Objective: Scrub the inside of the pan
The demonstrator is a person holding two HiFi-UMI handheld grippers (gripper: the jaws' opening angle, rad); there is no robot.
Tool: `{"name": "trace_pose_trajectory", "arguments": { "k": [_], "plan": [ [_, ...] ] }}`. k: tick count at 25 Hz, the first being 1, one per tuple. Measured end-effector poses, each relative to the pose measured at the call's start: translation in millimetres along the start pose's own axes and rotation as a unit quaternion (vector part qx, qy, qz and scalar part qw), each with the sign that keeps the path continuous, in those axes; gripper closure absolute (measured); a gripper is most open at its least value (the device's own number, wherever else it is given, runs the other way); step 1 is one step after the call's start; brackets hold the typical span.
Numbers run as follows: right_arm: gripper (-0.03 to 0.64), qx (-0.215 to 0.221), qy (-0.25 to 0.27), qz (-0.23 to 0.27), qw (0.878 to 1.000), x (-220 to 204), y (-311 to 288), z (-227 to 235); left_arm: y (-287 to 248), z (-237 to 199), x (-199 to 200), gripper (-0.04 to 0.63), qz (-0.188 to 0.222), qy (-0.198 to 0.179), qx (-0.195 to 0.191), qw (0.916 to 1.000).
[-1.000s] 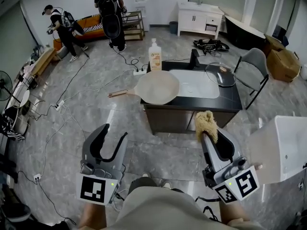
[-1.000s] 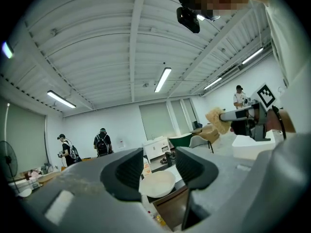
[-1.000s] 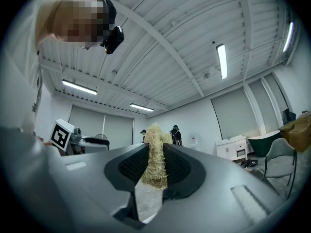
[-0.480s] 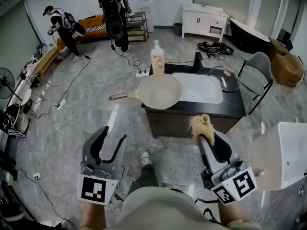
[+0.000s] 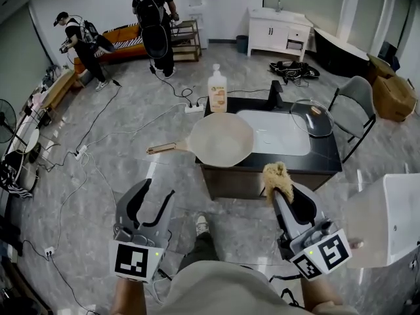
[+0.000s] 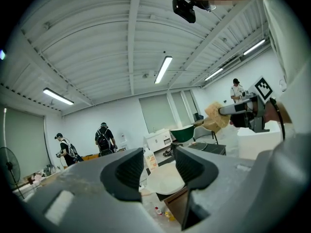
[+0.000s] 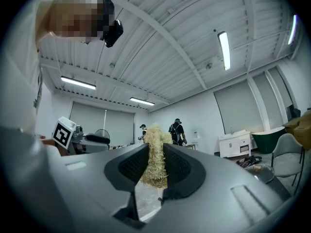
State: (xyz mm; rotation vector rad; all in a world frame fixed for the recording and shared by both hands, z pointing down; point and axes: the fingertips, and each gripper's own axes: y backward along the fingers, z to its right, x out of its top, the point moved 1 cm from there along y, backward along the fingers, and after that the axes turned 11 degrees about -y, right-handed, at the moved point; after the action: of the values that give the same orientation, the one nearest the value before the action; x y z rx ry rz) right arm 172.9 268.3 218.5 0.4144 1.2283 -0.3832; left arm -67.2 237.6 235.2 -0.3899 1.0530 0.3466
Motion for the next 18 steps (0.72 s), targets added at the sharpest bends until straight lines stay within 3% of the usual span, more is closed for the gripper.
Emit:
{"name": "trace_pose_trajectory", "arguments": {
  "k": [9, 14, 18],
  "plan": [
    [0.525, -0.014, -0.012, -0.023, 1.000, -11.6, -101.0, 27.3, -75.0, -64.8, -31.3, 0.383, -0.015, 0.005, -0.025, 0.9996],
    [0.525, -0.007, 0.018, -0.050, 0.999, -9.1, -170.8, 36.5, -120.8, -109.8, -47.8, 0.383, -0.022, 0.012, -0.044, 0.9987],
    [0.525, -0.022, 0.010, -0.064, 0.998, -9.5, -218.8, 53.0, -158.6, -143.0, -66.0, 0.383, -0.034, 0.019, -0.058, 0.9975]
  ]
}}
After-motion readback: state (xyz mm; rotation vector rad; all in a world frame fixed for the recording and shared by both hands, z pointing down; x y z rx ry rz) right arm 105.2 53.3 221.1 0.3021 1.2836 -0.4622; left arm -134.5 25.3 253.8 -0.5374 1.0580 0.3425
